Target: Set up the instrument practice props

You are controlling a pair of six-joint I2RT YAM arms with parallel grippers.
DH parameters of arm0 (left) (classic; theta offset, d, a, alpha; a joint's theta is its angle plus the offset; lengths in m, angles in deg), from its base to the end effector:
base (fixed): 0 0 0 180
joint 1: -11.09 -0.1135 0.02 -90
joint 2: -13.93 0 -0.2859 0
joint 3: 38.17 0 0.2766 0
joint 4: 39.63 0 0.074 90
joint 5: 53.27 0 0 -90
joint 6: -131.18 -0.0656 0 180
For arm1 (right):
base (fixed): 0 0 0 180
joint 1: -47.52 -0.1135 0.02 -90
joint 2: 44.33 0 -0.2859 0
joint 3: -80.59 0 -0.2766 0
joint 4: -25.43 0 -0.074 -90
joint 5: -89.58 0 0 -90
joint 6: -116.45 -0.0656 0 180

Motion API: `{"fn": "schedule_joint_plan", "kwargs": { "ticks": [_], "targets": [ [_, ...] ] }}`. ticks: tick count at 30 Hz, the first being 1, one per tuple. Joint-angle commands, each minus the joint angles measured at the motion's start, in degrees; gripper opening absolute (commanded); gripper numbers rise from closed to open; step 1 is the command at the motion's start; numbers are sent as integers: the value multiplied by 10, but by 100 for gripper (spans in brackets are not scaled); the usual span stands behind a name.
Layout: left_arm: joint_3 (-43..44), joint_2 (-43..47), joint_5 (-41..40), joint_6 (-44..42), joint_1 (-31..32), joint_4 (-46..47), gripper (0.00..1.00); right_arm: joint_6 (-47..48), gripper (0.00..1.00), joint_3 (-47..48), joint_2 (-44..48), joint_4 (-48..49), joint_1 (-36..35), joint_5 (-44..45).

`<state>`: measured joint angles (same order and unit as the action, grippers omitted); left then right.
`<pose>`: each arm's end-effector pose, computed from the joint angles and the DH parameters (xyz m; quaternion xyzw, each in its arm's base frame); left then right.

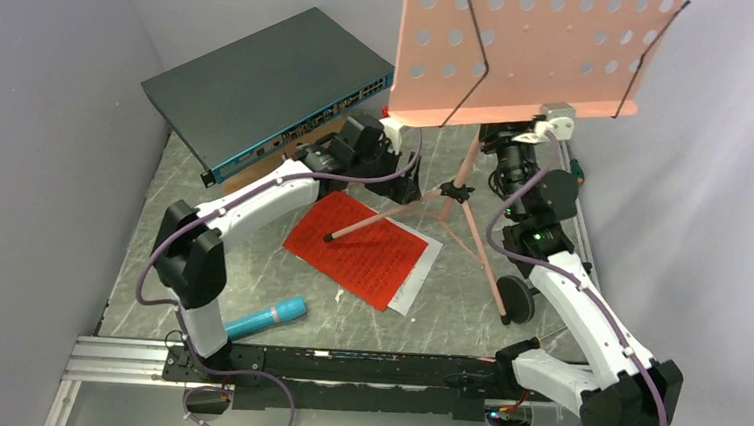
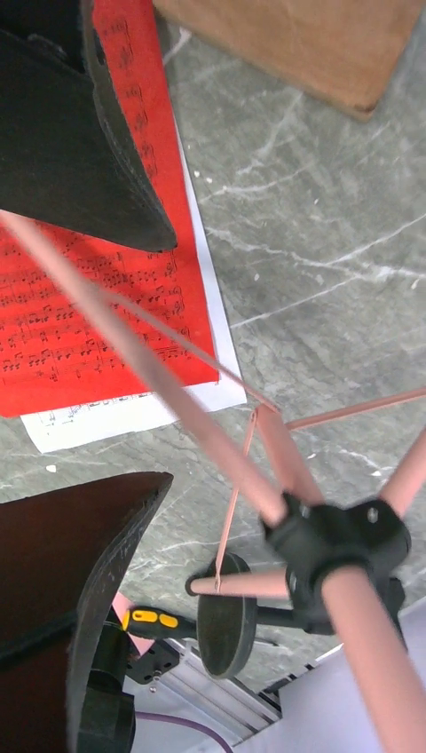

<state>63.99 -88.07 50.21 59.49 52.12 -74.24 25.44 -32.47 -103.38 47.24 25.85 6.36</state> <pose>0.3443 -0.3199 0.3160 0.2267 0.8507 -0.3193 0.3507 0.2517 0.0917 0.4656 -0.0396 0.5024 0.1406 0.8522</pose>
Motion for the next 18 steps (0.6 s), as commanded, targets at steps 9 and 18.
{"fn": "schedule_joint_plan", "kwargs": {
  "ticks": [9,18],
  "targets": [
    [-70,153,-37,21,-3,20,99,179,0,136,-87,195,-43,120],
    [-141,184,-16,58,-3,55,99,214,0,175,-159,270,-43,192]
  ]
}}
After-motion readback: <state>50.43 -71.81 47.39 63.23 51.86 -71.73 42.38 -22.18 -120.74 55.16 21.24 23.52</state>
